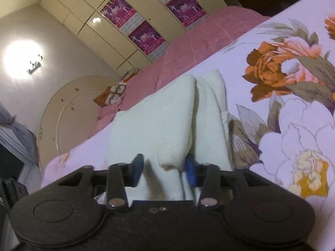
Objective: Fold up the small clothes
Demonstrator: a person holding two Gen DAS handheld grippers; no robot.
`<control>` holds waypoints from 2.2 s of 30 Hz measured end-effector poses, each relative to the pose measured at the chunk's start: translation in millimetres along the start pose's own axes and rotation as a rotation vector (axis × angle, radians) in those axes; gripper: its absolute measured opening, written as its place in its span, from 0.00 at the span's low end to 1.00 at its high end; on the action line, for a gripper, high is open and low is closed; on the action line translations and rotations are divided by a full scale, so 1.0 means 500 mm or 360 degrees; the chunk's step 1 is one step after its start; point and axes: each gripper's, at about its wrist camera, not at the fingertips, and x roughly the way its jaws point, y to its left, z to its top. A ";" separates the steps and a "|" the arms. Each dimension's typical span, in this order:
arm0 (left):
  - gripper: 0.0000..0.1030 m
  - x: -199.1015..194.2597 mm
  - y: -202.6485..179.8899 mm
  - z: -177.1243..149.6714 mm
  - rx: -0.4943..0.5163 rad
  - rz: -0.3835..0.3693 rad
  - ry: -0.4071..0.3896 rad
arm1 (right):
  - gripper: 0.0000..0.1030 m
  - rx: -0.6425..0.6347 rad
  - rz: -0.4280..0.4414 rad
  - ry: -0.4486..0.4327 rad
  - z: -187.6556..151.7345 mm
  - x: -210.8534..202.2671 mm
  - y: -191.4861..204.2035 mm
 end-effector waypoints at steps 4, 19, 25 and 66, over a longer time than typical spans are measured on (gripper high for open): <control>0.70 -0.015 0.000 0.003 0.0003 0.0001 -0.0078 | 0.17 -0.0210 -0.0114 0.0002 0.000 -0.002 0.037; 0.71 -0.007 -0.067 -0.001 0.0188 -0.0076 0.0005 | 0.16 -0.0254 -0.0212 0.0008 0.005 -0.064 0.001; 0.70 -0.025 -0.068 0.009 0.0188 -0.0062 -0.0032 | 0.25 -0.0216 -0.0170 -0.0020 0.011 -0.078 -0.003; 0.70 0.041 -0.054 0.068 0.0099 0.0135 -0.0045 | 0.27 -0.0602 -0.0475 0.0029 0.039 -0.023 0.057</control>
